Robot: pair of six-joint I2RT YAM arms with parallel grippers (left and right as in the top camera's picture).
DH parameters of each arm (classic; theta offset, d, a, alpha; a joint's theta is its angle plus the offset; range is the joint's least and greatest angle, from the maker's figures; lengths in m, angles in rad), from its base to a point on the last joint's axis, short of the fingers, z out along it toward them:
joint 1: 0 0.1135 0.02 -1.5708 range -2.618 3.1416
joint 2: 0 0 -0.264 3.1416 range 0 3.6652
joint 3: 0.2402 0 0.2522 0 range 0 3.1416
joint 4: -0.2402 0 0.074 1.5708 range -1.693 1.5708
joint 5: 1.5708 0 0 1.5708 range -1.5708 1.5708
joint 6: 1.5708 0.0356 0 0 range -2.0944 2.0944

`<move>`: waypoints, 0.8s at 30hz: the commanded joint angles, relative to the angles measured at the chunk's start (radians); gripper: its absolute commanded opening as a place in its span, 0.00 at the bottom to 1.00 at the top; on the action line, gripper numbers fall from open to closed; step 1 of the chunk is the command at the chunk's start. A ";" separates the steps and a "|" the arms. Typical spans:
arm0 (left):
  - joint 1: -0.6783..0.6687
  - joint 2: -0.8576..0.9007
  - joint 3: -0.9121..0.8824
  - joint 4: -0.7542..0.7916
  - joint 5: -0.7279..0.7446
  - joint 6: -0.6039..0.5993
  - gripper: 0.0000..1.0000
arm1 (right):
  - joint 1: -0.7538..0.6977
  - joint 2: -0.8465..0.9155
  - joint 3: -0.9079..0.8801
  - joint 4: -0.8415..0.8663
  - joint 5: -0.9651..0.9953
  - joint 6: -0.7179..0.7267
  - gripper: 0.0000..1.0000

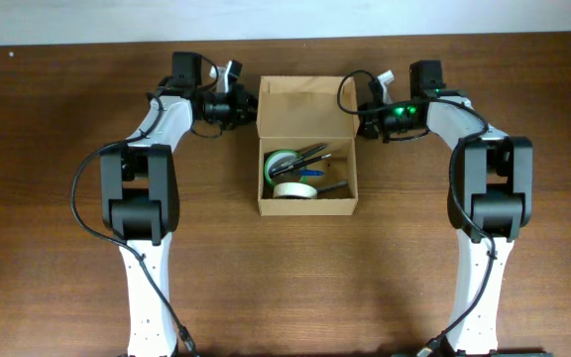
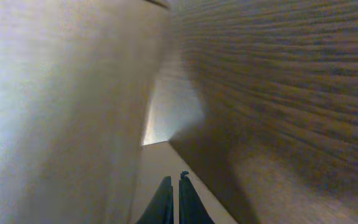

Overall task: Pack container
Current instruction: 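Push the lid flaps up and over with both grippers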

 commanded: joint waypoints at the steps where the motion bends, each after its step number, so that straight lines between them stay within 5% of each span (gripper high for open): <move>1: 0.010 0.012 0.008 0.060 0.103 -0.061 0.03 | -0.005 -0.005 0.006 0.006 -0.105 -0.007 0.04; 11: 0.010 -0.069 0.068 0.045 0.068 -0.033 0.02 | -0.005 -0.135 0.062 -0.022 -0.066 -0.010 0.04; 24: -0.007 -0.315 0.068 -0.429 -0.171 0.240 0.02 | 0.051 -0.370 0.072 -0.338 0.256 -0.139 0.04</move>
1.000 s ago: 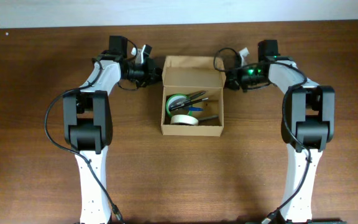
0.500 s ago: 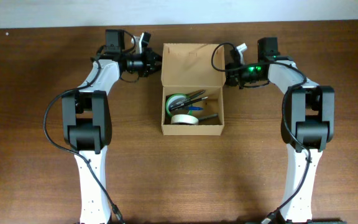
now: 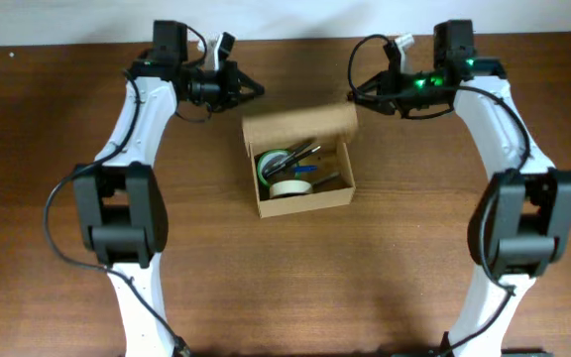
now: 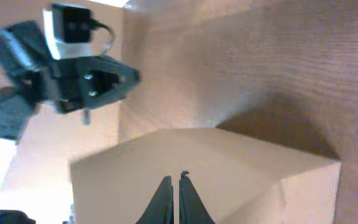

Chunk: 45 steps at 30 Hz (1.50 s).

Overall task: Pack container
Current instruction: 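Push the lid flaps up and over with both grippers, then press the closed lid down with both grippers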

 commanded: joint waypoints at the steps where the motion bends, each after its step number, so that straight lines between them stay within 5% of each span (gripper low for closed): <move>1: -0.016 -0.091 0.013 -0.115 -0.115 0.125 0.02 | 0.047 -0.061 0.014 -0.078 0.161 -0.071 0.04; 8: -0.084 -0.155 0.013 -0.402 -0.374 0.230 0.02 | 0.106 -0.095 0.014 -0.245 0.311 -0.152 0.04; 18: -0.210 -0.155 0.013 -0.621 -0.675 0.276 0.02 | 0.232 -0.165 0.014 -0.470 0.650 -0.182 0.04; 45: -0.252 -0.174 -0.137 -0.552 -0.787 0.275 0.02 | 0.320 -0.185 -0.245 -0.306 0.785 -0.171 0.04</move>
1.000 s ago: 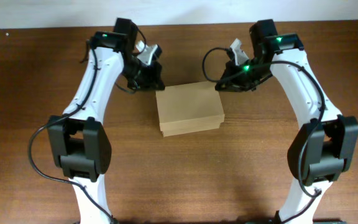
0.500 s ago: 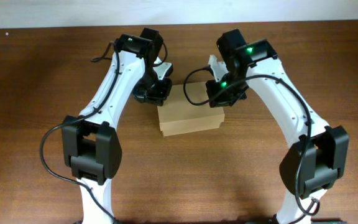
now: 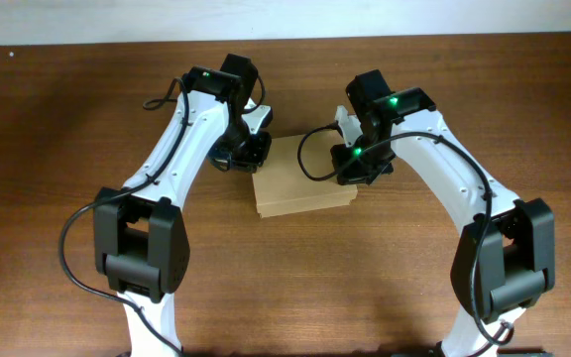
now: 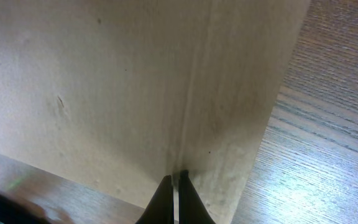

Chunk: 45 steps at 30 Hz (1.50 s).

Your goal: Pack container

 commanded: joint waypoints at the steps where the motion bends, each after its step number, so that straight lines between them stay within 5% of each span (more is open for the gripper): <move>1: 0.002 -0.014 0.000 -0.009 -0.016 0.016 0.02 | -0.003 -0.013 0.002 -0.012 0.039 -0.010 0.04; 14: 0.090 -0.280 0.402 -0.167 -0.235 0.015 0.09 | -0.137 -0.216 0.464 -0.341 0.266 -0.008 0.04; 20: 0.184 -0.382 0.415 -0.217 -0.312 0.015 0.11 | -0.145 -0.360 0.531 -0.454 0.375 0.003 0.04; 28: 0.336 -0.496 0.129 -0.111 -0.306 0.015 0.11 | -0.145 -0.643 0.385 -0.424 0.395 0.004 0.04; 34: 0.373 -0.666 -0.245 0.061 -0.296 0.016 0.10 | -0.145 -0.949 -0.058 -0.247 0.425 0.003 0.06; 36: 0.372 -0.726 -0.336 0.090 -0.289 0.016 0.15 | -0.145 -1.052 -0.188 -0.167 0.439 0.003 0.36; 37: 0.372 -0.752 -0.371 0.105 -0.282 0.016 0.30 | -0.145 -1.109 -0.252 -0.124 0.455 0.003 0.54; 38: 0.372 -0.771 -0.394 0.115 -0.276 0.015 0.54 | -0.145 -1.141 -0.285 -0.103 0.465 0.003 0.74; 39: 0.372 -0.789 -0.414 0.119 -0.276 0.015 0.92 | -0.145 -1.186 -0.330 -0.081 0.477 0.003 0.96; 40: 0.372 -0.801 -0.426 0.114 -0.277 0.016 0.99 | -0.145 -1.224 -0.362 -0.068 0.481 0.003 0.99; 45: 0.373 -0.812 -0.435 0.096 -0.277 0.016 0.99 | -0.145 -1.307 -0.415 -0.085 0.481 0.003 0.99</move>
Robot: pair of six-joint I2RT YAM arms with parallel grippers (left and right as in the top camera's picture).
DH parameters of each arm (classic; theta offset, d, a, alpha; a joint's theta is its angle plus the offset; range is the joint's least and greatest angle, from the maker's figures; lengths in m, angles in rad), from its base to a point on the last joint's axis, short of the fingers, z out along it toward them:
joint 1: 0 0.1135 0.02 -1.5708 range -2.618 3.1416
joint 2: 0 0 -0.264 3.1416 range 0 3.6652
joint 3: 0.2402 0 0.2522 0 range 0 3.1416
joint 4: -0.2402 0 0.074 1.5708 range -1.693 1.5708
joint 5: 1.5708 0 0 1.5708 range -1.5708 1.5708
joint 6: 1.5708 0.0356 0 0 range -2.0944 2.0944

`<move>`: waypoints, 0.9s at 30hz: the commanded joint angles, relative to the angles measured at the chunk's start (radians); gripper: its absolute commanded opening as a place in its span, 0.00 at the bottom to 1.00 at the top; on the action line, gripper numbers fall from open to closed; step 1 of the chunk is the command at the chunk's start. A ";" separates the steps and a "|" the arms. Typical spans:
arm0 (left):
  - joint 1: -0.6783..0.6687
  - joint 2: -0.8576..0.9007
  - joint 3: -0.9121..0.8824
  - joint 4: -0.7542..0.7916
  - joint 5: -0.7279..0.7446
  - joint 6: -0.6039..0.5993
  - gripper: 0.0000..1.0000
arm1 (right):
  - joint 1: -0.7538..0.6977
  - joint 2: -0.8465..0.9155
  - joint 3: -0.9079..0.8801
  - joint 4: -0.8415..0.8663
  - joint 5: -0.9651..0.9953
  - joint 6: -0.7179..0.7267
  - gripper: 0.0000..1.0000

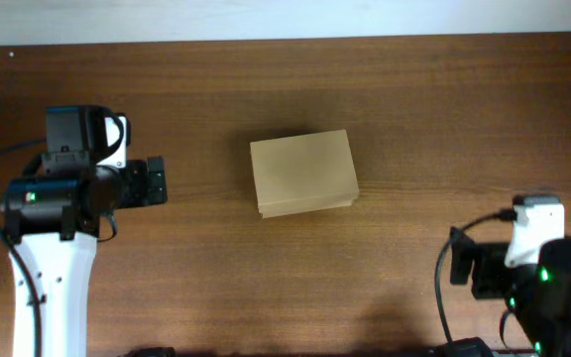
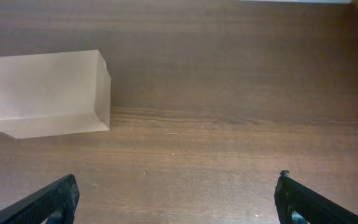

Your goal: Pack container

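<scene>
The cardboard box [image 1: 303, 174] lies shut in the middle of the wooden table, its lid flat and its contents hidden. It also shows as a pale block [image 2: 45, 93] at the upper left of the right wrist view. My left gripper [image 1: 159, 182] is far to the left of the box, pointing at it, jaws apart and empty. At the near right corner, well away from the box, my right gripper [image 1: 456, 266] is open. Its fingers [image 2: 53, 200] stand wide apart over bare wood.
Brown wooden table [image 1: 414, 109] all round the box. A pale wall strip runs along the far edge. Nothing else lies on the table in these views.
Both grippers were pressed on the shut lid, the right one shut. Now both arms are back at the table's near sides, away from the box, and the right gripper is open.
First the box stood open with tape rolls and pens inside, a gripper at each side of its raised lid. Then the lid was tilted over the contents. Then it lay flat under both grippers. Now the box sits shut and alone.
</scene>
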 commanded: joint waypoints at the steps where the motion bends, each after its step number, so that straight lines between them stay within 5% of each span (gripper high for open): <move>1: 0.002 0.001 -0.017 0.000 0.011 0.009 0.99 | 0.002 -0.030 -0.016 -0.013 0.032 0.000 0.99; 24: 0.002 0.001 -0.017 0.000 0.011 0.009 0.99 | -0.001 -0.041 -0.033 -0.015 0.046 -0.024 0.99; 27: 0.002 0.001 -0.017 -0.001 0.011 0.009 0.99 | -0.051 -0.105 -0.123 0.137 0.055 -0.034 0.99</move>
